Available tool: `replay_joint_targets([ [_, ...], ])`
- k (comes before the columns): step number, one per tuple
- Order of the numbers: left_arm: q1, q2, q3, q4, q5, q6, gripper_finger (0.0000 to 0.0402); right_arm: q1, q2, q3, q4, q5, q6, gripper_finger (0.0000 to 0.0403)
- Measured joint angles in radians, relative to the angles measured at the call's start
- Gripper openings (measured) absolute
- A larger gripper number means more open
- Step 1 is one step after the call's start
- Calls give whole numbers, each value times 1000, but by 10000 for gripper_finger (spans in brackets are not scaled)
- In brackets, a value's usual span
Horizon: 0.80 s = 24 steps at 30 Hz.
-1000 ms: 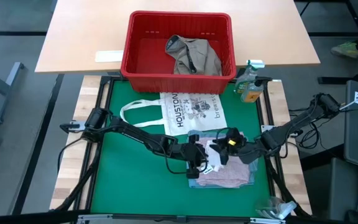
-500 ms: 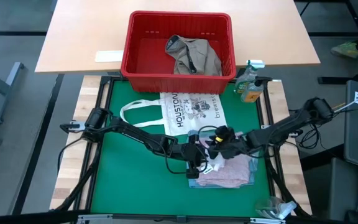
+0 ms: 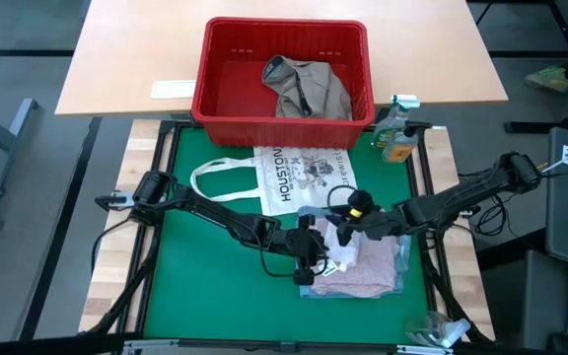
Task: Fold Laundry from Bin
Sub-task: Fold the white underwear from the red laundry basket
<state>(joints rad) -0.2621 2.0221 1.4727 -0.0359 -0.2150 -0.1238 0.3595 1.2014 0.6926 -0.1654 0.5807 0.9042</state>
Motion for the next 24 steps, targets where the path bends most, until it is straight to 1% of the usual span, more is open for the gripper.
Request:
replay_joint_targets([
  [2, -1, -10, 0, 8, 0, 0, 94, 0, -43, 0, 0, -20, -19, 161],
  [4, -1, -21, 0, 7, 0, 0, 94, 0, -80, 0, 0, -65, -23, 161],
  [9, -1, -38, 0, 12, -2, 0, 94, 1, -142, 0, 0, -235, -38, 161],
  [11, -1, -43, 0, 18, -3, 0, 94, 14, -145, 0, 0, -272, -49, 161],
  [19, 5, -40, 0, 18, -4, 0, 94, 148, -105, 1, -1, -238, -94, 161],
  [24, 4, -1, 0, 6, -4, 2, 94, 228, -44, 1, -20, -206, -100, 161],
])
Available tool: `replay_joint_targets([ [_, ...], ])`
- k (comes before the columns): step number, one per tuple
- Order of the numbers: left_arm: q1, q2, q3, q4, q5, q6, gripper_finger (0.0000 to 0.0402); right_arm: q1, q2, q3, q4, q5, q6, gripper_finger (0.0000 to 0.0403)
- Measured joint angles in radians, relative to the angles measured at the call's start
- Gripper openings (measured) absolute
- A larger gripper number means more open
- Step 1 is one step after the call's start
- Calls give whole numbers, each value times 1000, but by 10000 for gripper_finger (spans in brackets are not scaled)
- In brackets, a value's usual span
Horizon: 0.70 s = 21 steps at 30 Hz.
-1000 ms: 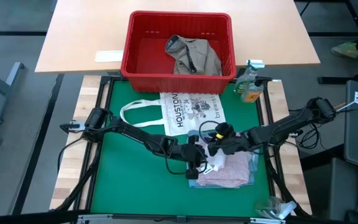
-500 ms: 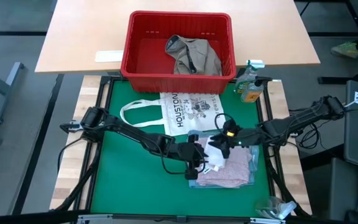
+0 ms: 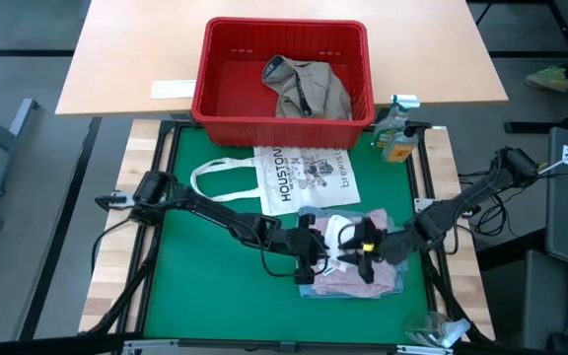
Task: Fold Laundry from Bin
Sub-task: Fold the white underwear from the red laundry basket
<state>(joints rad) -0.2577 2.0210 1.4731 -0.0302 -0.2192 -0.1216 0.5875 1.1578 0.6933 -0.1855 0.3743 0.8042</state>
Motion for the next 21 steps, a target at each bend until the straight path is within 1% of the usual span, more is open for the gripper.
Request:
replay_joint_targets([
  [5, 0, 51, 0, -8, 3, -6, 94, 48, 95, 0, 2, 0, 0, 161],
  [10, -5, 83, 0, -11, 2, -6, 94, 54, 168, 0, 3, -17, 36, 161],
  [15, -5, 82, 0, -12, 3, -6, 94, 54, 171, 0, 5, -22, 52, 161],
  [21, -5, 59, 0, -17, 4, -5, 94, 54, 128, 0, 2, -28, 51, 161],
])
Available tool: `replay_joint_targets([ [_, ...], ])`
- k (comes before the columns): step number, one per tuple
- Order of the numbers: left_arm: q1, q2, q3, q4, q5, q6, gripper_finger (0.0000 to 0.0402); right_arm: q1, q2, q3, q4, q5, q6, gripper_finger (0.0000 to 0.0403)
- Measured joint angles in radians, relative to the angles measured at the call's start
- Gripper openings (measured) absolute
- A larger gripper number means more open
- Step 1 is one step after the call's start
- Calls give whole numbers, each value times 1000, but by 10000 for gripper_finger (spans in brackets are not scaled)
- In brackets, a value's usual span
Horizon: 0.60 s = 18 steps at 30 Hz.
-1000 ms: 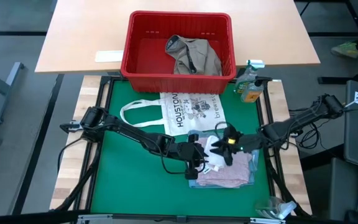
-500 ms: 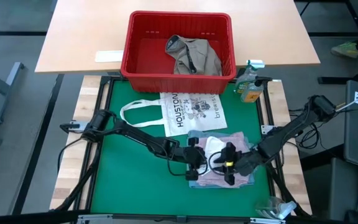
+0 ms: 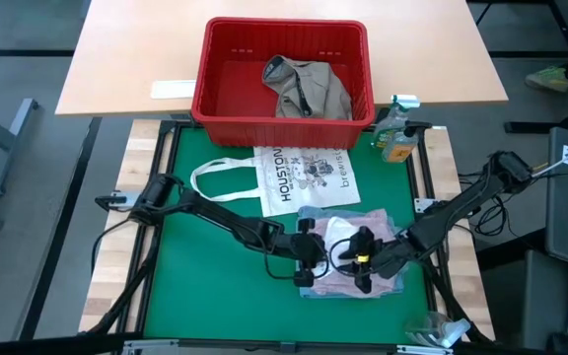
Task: Fold Laundry from Bin
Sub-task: Fold the white underwear from the red laundry basket
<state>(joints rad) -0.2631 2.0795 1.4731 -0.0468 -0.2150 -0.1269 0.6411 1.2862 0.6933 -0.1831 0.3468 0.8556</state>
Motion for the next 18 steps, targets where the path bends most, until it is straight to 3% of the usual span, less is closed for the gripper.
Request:
replay_joint_targets([
  [11, 15, -62, 0, 52, -3, 7, 94, 0, -139, 0, 2, 39, -78, 161],
  [18, 45, -62, 0, 57, -4, 7, 94, 0, -136, 0, -35, 116, -109, 161],
])
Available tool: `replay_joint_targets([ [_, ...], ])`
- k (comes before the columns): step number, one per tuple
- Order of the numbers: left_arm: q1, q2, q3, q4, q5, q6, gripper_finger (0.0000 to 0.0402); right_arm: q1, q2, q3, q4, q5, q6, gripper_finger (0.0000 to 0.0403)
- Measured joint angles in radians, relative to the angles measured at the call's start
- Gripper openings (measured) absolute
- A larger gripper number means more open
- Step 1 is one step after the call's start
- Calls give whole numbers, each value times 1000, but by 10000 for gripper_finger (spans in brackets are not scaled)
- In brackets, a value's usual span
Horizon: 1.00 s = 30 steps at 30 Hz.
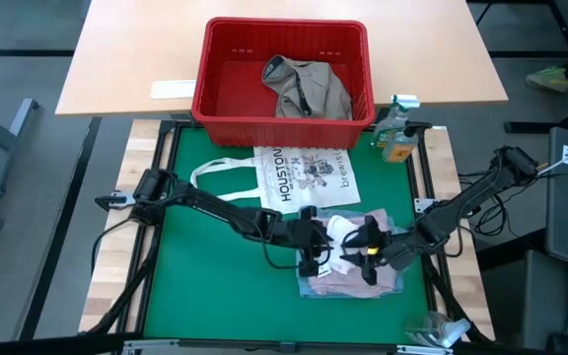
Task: Fold Laundry from Bin
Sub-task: Fold the white underwear from the red laundry basket
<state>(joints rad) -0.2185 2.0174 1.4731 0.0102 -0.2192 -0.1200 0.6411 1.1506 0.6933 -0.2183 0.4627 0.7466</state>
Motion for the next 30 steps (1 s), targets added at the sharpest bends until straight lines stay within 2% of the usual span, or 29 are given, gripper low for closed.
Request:
replay_joint_targets([
  [7, 32, 55, 0, -6, 1, -1, 94, 0, 65, 0, -114, 9, 63, 161],
  [17, 35, 97, 0, -7, 2, -1, 94, 0, 188, 0, -122, 13, 124, 161],
  [24, 39, 58, 0, 9, 4, 0, 94, 0, 149, 28, -127, 8, 109, 161],
  [30, 60, 31, 0, 84, 3, 24, 94, 0, 99, 85, -152, 40, -58, 161],
])
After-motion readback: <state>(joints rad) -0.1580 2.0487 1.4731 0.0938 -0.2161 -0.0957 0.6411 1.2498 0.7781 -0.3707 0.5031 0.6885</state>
